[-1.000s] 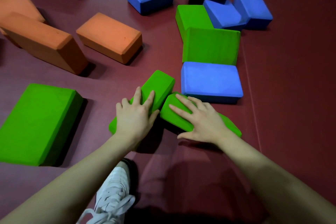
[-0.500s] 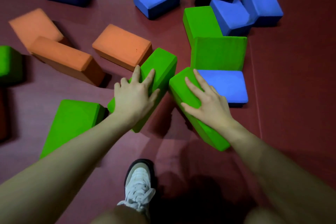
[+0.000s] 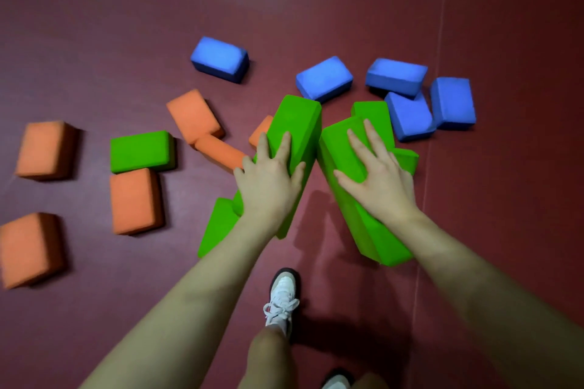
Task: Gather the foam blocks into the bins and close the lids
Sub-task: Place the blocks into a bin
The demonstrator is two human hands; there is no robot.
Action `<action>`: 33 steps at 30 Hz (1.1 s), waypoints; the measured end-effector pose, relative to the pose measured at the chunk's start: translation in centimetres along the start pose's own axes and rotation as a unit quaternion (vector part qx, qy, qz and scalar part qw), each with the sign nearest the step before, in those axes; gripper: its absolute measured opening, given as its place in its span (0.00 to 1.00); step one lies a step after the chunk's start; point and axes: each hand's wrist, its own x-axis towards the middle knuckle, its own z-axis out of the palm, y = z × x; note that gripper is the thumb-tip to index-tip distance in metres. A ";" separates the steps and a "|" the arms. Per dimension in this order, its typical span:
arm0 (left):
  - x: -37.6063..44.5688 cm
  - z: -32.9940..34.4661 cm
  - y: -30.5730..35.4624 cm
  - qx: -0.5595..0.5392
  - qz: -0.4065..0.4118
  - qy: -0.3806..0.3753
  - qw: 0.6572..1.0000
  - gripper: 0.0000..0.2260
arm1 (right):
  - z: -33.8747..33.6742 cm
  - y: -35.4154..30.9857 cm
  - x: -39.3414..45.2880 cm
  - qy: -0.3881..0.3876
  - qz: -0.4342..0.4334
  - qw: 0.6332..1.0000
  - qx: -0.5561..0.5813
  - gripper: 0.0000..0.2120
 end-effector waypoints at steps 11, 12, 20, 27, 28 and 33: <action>-7.8 -14.4 -0.2 0.032 -0.116 0.048 0.992 0.27 | -11.5 -9.6 -2.3 -0.055 -0.096 0.994 0.010 0.35; -8.8 -15.0 0.1 0.032 -0.132 0.054 0.989 0.27 | -12.0 -9.8 -2.7 -0.059 -0.109 0.992 0.011 0.35; -20.9 -16.9 4.1 0.023 -0.261 0.095 0.960 0.27 | -16.3 -9.2 -9.4 -0.096 -0.248 0.964 -0.004 0.35; -34.6 -17.4 5.1 0.003 -0.411 0.139 0.901 0.27 | -17.2 -11.6 -17.4 -0.150 -0.413 0.898 -0.005 0.34; -36.6 -17.5 5.0 0.000 -0.432 0.145 0.890 0.27 | -17.1 -12.3 -18.8 -0.159 -0.438 0.885 -0.008 0.34; -45.6 -18.3 3.2 0.002 -0.520 0.157 0.840 0.27 | -16.5 -17.5 -26.7 -0.203 -0.527 0.825 -0.033 0.34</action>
